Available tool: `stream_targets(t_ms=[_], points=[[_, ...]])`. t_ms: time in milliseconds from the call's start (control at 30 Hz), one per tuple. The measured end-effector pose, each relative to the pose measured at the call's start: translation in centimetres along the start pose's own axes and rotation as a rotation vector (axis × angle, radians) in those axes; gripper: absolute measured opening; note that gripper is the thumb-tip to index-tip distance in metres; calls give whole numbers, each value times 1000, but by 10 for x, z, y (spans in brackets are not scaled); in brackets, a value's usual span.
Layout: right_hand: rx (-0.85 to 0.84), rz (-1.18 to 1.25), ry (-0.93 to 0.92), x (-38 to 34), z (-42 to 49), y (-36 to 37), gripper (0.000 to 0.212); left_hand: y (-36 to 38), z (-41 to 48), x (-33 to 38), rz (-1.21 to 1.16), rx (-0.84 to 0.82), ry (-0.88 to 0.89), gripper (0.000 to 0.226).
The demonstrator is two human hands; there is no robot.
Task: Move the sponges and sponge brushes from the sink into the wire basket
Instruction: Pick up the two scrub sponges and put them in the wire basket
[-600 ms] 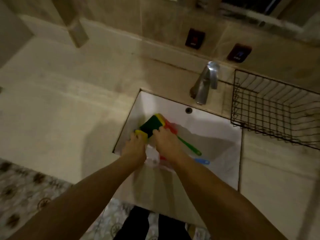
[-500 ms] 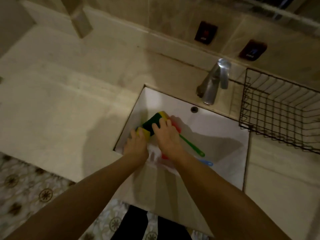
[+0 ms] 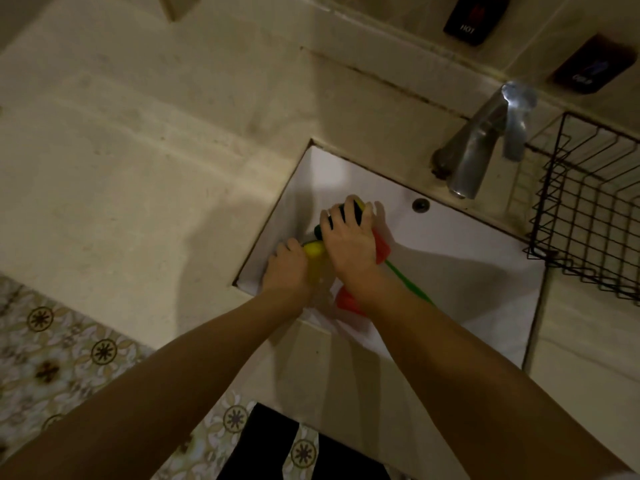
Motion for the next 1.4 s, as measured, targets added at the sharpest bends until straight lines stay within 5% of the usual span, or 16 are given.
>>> stream_targets(t_ms=[167, 367, 733, 933, 1133, 1400], points=[[-77, -24, 86, 17, -7, -15, 32, -22, -23, 4, -65, 46, 164, 36], [-52, 69, 230, 44, -62, -51, 35, -60, -65, 31, 121, 119, 413, 28], [-86, 189, 483, 115, -192, -89, 62, -74, -141, 104, 179, 4, 708, 34], [-19, 291, 613, 175, -260, -94, 66, -70, -170, 179, 272, -46, 852, 63], [-3, 334, 778, 234, -325, -88, 67, -67, -206, 252, 408, 75, 1075, 35], [61, 313, 841, 304, -352, -82, 66, -76, -222, 327, 432, 272, 1229, 46]])
Point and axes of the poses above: each hand's wrist, its own z-axis towards the middle knuckle, its own y-axis out of the palm, x = y × z, the point moved 8 cm from there along z, towards the middle knuckle, and after that the axes turned 9 degrees about -x, right-handed, at the moved point
